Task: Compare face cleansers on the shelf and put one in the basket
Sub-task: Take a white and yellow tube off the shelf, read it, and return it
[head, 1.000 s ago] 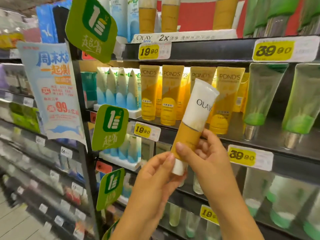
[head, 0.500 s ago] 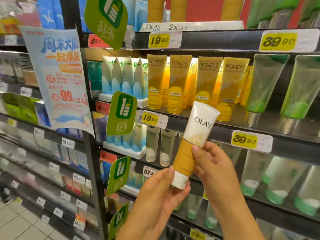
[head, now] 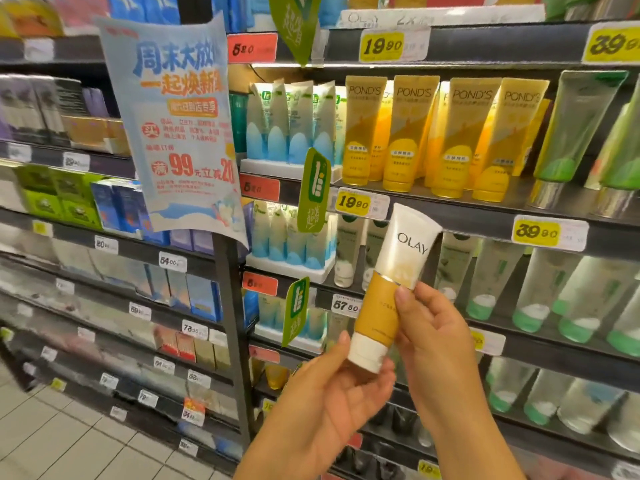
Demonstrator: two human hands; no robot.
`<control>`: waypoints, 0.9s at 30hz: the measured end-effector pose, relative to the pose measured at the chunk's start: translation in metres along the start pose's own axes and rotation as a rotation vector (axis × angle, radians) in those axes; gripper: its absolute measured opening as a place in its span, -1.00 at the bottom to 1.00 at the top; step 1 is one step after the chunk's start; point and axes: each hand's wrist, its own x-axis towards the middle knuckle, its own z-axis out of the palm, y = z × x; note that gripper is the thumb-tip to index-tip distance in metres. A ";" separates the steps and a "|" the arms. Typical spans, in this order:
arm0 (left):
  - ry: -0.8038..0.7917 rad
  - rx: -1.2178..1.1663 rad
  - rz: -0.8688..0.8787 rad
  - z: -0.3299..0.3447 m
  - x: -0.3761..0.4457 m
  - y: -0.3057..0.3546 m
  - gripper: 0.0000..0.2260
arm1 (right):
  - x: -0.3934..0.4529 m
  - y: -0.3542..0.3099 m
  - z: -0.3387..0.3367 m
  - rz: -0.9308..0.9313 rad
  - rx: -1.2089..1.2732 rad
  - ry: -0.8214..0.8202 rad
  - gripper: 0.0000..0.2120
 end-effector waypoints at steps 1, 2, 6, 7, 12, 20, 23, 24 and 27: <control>-0.008 -0.003 -0.020 -0.002 -0.006 0.001 -0.70 | -0.005 0.001 0.003 -0.001 0.008 0.014 -0.59; -0.014 -0.008 -0.032 -0.005 -0.011 0.003 -0.70 | -0.010 0.002 0.006 -0.002 0.012 0.025 -0.59; -0.033 -0.042 -0.048 -0.009 -0.030 0.008 -0.72 | -0.030 0.003 0.017 -0.002 0.009 0.046 -0.59; -0.036 -0.049 -0.050 -0.011 -0.035 0.009 -0.73 | -0.034 0.003 0.019 -0.004 0.016 0.047 -0.60; -0.056 -0.045 -0.059 -0.016 -0.055 0.011 -0.73 | -0.056 0.001 0.029 0.002 0.033 0.015 -0.62; -0.018 0.090 0.066 -0.026 -0.076 0.011 -0.64 | -0.084 -0.002 0.041 0.026 -0.119 -0.048 -0.48; -0.004 0.118 0.058 -0.028 -0.081 0.013 -0.60 | -0.089 -0.005 0.045 0.028 -0.177 -0.056 -0.49; -0.002 0.120 0.056 -0.028 -0.082 0.014 -0.59 | -0.090 -0.006 0.045 0.030 -0.179 -0.064 -0.52; -0.007 0.117 0.055 -0.026 -0.086 0.016 -0.59 | -0.093 -0.011 0.045 0.024 -0.157 -0.070 -0.60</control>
